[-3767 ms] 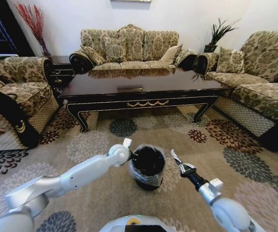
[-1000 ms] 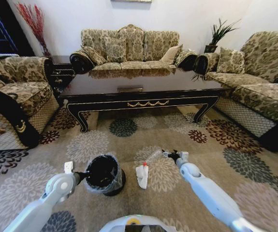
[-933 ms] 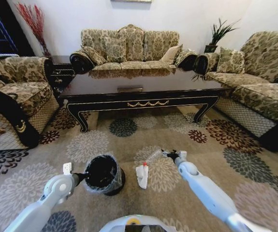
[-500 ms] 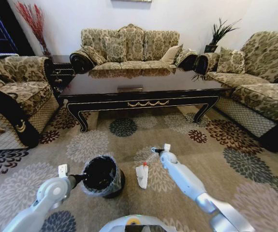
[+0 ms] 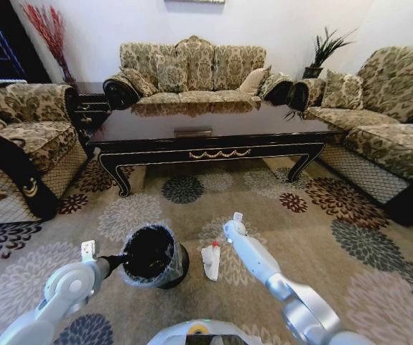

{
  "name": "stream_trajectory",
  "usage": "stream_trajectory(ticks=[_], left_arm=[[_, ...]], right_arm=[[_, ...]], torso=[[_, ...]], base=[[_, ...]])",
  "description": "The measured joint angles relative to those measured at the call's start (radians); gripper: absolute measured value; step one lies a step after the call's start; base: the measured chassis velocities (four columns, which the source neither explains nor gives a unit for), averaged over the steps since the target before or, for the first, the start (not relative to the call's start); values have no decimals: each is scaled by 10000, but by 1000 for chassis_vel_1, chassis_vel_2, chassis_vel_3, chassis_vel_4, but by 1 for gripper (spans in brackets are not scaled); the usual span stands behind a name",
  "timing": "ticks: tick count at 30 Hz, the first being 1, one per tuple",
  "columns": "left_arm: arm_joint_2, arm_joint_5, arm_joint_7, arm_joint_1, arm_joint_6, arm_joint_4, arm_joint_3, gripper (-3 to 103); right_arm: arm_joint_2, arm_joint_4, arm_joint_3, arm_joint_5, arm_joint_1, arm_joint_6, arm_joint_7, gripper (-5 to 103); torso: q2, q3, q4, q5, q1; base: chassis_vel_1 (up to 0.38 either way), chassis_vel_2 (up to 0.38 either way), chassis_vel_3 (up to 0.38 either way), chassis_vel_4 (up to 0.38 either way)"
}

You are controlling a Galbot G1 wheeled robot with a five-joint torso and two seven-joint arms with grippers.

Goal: Move to the front of the table and pick up the trash from the floor, then place it into the trash bin.

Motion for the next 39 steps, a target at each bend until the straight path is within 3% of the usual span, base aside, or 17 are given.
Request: stream_trajectory(ticks=[5,12,16,19,22,25,27,31,33,35,39], left_arm=[[121,-5,45,-46,-2,65,-1,2],[236,27,21,-154,-4,54,246,2],[312,41,9,-123,-5,-68,290,2],[319,35,-3,-66,-5,-124,224,2],[319,33,-6,-54,-5,-129,218,2],[272,64,-30,-124,-5,-105,354,2],[258,71,-45,-155,-5,-98,408,2],[267,80,-162,-360,-5,-92,754,2],[282,81,-180,-403,-5,-86,809,2],[333,76,-236,-555,-6,-62,986,2],[476,36,-301,-901,-6,64,1378,2]], right_arm=[[320,-646,698,-87,129,165,-480,93],[441,-984,833,-173,9,136,-1067,93],[443,-1058,831,-263,-56,118,-1262,86],[276,-925,803,-259,-195,114,-1302,69],[131,-768,764,-207,-279,104,-1292,63],[-188,-387,646,-59,-464,88,-1226,47],[-241,-331,624,-45,-494,87,-1224,47],[-674,321,547,276,-761,45,-1101,32],[-755,520,526,379,-819,27,-1051,32],[-1059,1269,453,730,-1044,-32,-897,26],[-1725,2973,374,978,-1685,-69,-857,25]], torso=[[1,0,-5,1,0],[1,-1,-5,2,0],[2,-1,-4,1,0],[2,-1,-3,2,-1],[2,-1,-4,3,-1],[2,-1,-4,3,-2],[2,-1,-4,3,-2],[1,-1,-5,3,-2],[2,-1,-5,3,-2],[2,-1,-3,4,-2],[2,-1,-3,5,-2]], base=[[0,0,0,0],[0,0,0,0],[0,0,0,0],[0,0,0,0],[0,0,0,0],[0,0,0,0],[0,0,0,0],[0,0,0,0],[0,0,0,0],[0,0,0,0],[0,0,0,0]])
